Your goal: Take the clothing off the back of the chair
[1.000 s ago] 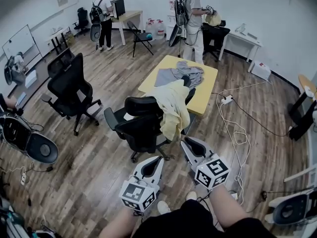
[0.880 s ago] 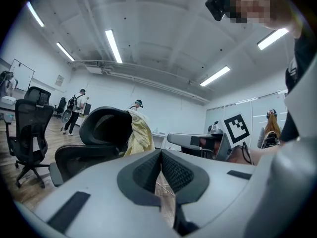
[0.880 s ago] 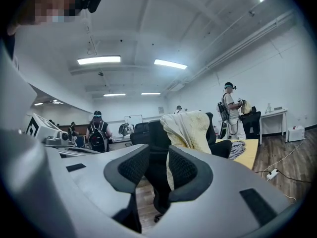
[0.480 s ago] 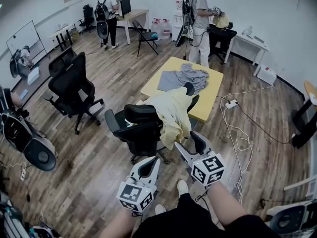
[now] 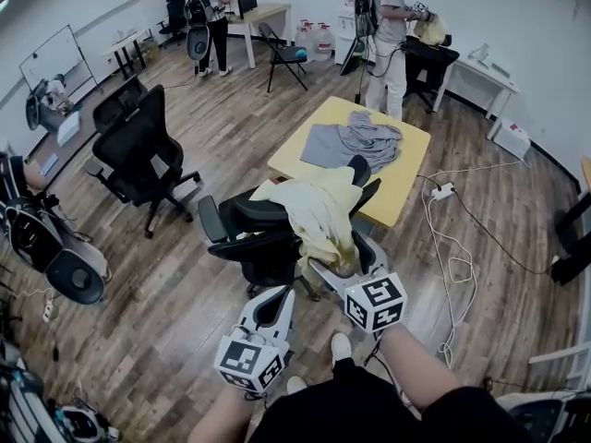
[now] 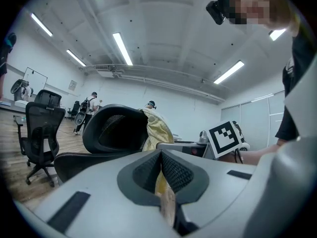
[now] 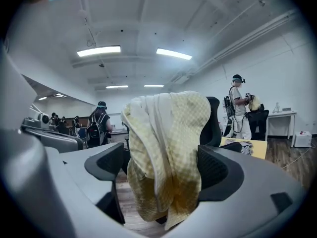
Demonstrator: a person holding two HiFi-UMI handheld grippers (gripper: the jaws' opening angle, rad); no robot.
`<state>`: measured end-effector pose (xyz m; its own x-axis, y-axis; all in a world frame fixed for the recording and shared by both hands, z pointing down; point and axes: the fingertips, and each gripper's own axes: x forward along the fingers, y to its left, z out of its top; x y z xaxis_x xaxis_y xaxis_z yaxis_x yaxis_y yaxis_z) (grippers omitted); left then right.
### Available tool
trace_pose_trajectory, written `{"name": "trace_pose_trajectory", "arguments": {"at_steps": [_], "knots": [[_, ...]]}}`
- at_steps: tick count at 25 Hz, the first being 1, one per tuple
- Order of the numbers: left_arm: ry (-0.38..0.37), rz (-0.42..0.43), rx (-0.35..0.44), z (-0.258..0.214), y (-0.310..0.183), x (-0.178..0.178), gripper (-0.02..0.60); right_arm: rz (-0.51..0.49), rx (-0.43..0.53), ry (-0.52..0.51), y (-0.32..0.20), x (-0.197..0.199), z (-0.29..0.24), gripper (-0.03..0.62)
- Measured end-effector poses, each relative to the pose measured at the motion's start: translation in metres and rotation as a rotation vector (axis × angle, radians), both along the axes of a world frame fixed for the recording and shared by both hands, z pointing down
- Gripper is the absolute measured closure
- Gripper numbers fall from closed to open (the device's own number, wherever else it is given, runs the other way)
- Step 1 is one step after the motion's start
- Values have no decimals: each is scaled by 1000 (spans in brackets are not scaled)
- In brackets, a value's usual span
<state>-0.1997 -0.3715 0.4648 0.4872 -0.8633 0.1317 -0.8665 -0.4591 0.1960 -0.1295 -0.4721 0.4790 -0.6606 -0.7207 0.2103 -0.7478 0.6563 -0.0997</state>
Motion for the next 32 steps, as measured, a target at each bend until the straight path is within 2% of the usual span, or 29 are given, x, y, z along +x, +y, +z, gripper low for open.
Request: {"name": "trace_pose_trajectory", "arguments": {"at_steps": [4,8,14,20,24,32], "knots": [[3,-45,-3,2,-7,-9,563,-12,5,26,-16,-9,9,100],[3,-75,-12,3,-11,-13,563,-19,3,58,-29,-16,15,107],[2,-101,-13,2,-8,-19,563,-14,-9,77,-34,-13,18,311],[4,-95,-9,1,-4,-14,563,-12,7,99,-28,-4,12,447],[4,-73,-2,-3,-2,-10,563,-39,5,100,-17,-7,10,488],[-1,-27,10,-8,16,-9,563,-43,8,96,8,-8,-1,502]]}}
